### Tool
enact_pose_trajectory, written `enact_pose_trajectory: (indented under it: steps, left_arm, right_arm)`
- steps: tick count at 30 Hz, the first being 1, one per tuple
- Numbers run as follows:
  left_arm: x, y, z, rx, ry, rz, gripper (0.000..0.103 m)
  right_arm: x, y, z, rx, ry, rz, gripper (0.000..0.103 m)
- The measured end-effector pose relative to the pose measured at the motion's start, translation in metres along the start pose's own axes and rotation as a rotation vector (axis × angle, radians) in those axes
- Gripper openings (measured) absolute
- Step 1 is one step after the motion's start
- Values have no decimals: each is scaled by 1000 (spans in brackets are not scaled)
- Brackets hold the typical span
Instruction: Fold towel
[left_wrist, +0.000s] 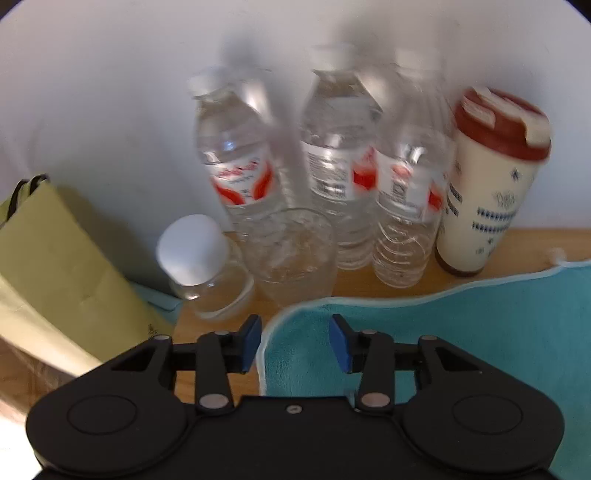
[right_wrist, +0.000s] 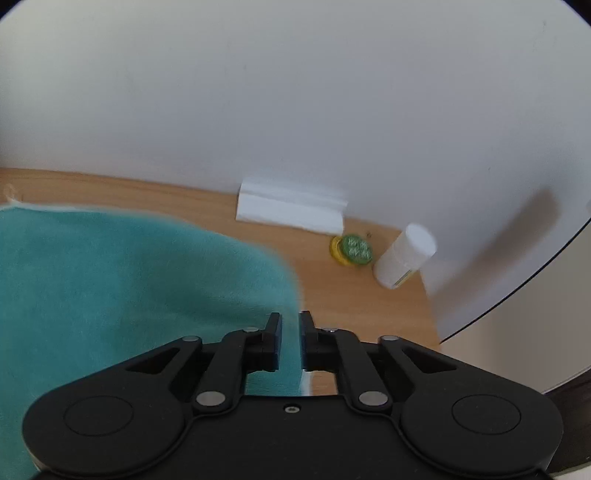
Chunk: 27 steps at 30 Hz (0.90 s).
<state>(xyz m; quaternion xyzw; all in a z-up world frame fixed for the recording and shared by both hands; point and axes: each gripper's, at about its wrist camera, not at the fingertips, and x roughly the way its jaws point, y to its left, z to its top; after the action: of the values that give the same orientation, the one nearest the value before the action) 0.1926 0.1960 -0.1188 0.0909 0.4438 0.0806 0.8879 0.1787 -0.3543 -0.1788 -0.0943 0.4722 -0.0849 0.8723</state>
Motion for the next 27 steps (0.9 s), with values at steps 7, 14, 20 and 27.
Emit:
enact_pose_trajectory:
  steps: [7, 14, 20, 27]
  left_arm:
    - [-14, 13, -19, -40, -17, -6, 81]
    - [-26, 27, -44, -35, 15, -18, 83]
    - [-27, 34, -78, 8, 65, -47, 83]
    - [-23, 28, -103, 64, 144, -88, 83]
  right_arm:
    - [-16, -8, -25, -37, 45, 62, 29]
    - [-46, 11, -60, -76, 96, 132, 29]
    - [-63, 20, -80, -36, 144, 225, 29]
    - [-71, 32, -91, -40, 179, 269, 29]
